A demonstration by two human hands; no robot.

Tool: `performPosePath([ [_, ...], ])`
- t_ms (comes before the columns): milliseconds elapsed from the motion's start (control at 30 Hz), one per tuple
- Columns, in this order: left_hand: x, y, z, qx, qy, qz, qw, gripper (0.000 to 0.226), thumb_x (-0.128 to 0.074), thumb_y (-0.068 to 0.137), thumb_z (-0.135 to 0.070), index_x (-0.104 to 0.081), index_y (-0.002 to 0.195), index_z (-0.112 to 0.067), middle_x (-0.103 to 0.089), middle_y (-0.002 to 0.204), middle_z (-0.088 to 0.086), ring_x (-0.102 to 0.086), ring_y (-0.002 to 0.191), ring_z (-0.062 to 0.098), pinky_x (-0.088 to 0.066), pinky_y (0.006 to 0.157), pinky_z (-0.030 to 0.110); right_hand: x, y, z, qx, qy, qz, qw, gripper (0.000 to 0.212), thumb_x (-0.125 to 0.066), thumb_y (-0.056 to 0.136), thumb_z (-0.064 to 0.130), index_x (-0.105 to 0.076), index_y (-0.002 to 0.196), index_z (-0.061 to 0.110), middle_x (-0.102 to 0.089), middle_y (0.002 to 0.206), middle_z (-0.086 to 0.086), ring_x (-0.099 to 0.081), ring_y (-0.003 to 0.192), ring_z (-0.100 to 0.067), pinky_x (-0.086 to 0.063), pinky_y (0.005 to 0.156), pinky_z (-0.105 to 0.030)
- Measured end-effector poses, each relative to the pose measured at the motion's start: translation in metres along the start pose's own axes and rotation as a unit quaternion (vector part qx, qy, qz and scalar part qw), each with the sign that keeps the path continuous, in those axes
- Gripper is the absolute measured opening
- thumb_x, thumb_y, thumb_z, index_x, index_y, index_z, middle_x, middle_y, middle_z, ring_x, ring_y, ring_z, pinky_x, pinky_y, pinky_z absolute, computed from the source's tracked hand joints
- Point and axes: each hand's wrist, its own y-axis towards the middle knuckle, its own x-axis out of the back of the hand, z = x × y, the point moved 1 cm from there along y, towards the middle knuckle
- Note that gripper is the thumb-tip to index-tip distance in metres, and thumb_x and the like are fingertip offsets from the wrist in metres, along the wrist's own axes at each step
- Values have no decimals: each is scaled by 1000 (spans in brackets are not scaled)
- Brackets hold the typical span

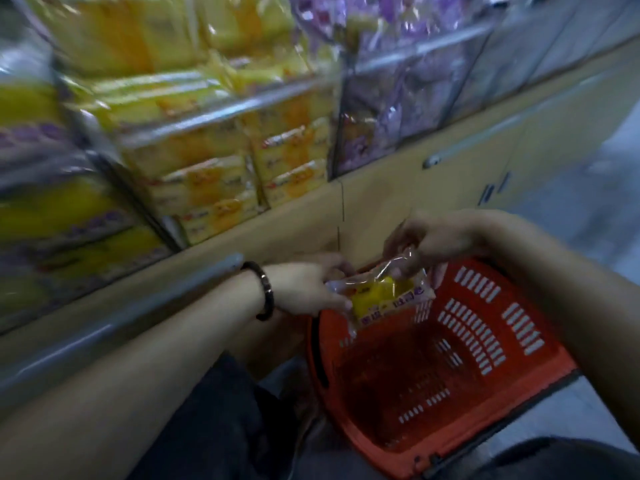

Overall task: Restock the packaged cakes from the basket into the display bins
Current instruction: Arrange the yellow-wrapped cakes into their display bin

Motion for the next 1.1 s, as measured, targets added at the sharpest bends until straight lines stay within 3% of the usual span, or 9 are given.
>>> performPosePath([
  [133, 45, -82, -21, -34, 55, -143, 988, 28, -69, 95, -46, -62, 120, -35, -69, 98, -12, -64, 82, 8, -50, 71, 30, 13, -45, 65, 92, -6, -54, 994, 19, -82, 89, 14, -78, 107, 19, -76, 92, -21, -77, 77, -36, -65, 69, -53],
  [300, 84, -186, -31, -38, 105, -311, 944, 27, -65, 97, -45, -55, 122, -41, -66, 89, -15, -62, 78, 0, -47, 66, 26, 18, -83, 159, 211, -8, -92, 973, 22, -80, 87, 26, -78, 109, 21, -78, 90, -11, -77, 77, -28, -65, 67, -49],
  [433, 107, -256, -33, -42, 118, -397, 909, 44, -69, 91, -55, -47, 128, -46, -66, 88, -20, -63, 74, -5, -46, 61, 20, 22, -103, 220, 281, -6, -103, 954, 29, -78, 85, 33, -78, 114, 27, -78, 94, -9, -76, 81, -32, -64, 72, -55],
  [500, 123, -284, -26, -41, 106, -441, 890, 51, -73, 88, -54, -48, 132, -45, -66, 91, -22, -65, 75, -10, -44, 62, 15, 22, -111, 248, 308, 1, -117, 944, 29, -78, 85, 31, -78, 114, 27, -78, 93, -9, -76, 77, -31, -64, 65, -52],
  [567, 137, -311, -12, -41, 94, -486, 868, 52, -73, 88, -50, -51, 134, -40, -67, 93, -21, -69, 77, -4, -50, 66, 21, 19, -114, 276, 348, -3, -136, 927, 26, -76, 89, 28, -78, 114, 25, -77, 94, -6, -75, 79, -25, -64, 64, -41],
  [633, 145, -336, 7, -26, 141, -529, 836, 48, -74, 88, -48, -54, 131, -37, -66, 96, -18, -67, 83, 2, -54, 74, 31, 13, -111, 301, 374, 1, -155, 915, 24, -73, 95, 26, -77, 118, 25, -77, 98, -5, -76, 86, -25, -66, 70, -44],
  [733, 148, -361, 40, 18, 260, -544, 798, 43, -74, 85, -48, -60, 124, -34, -63, 103, -17, -60, 95, 10, -53, 84, 42, 2, -99, 334, 367, 23, -189, 911, 26, -70, 100, 24, -73, 126, 30, -77, 107, -4, -78, 88, -22, -66, 71, -46],
  [800, 148, -369, 60, 42, 284, -531, 798, 40, -77, 83, -48, -63, 117, -33, -64, 107, -14, -62, 97, 16, -54, 85, 45, -6, -88, 351, 354, 10, -215, 910, 25, -69, 101, 25, -72, 125, 31, -74, 112, -3, -78, 88, -20, -66, 70, -45],
  [1100, 165, -369, 97, 75, 206, -538, 814, 17, -70, 97, -31, -72, 114, -30, -73, 116, -13, -67, 105, 13, -54, 90, 37, -16, -66, 365, 293, 31, -280, 914, 14, -67, 102, 23, -74, 111, 32, -67, 111, 0, -74, 85, -20, -66, 66, -40],
])
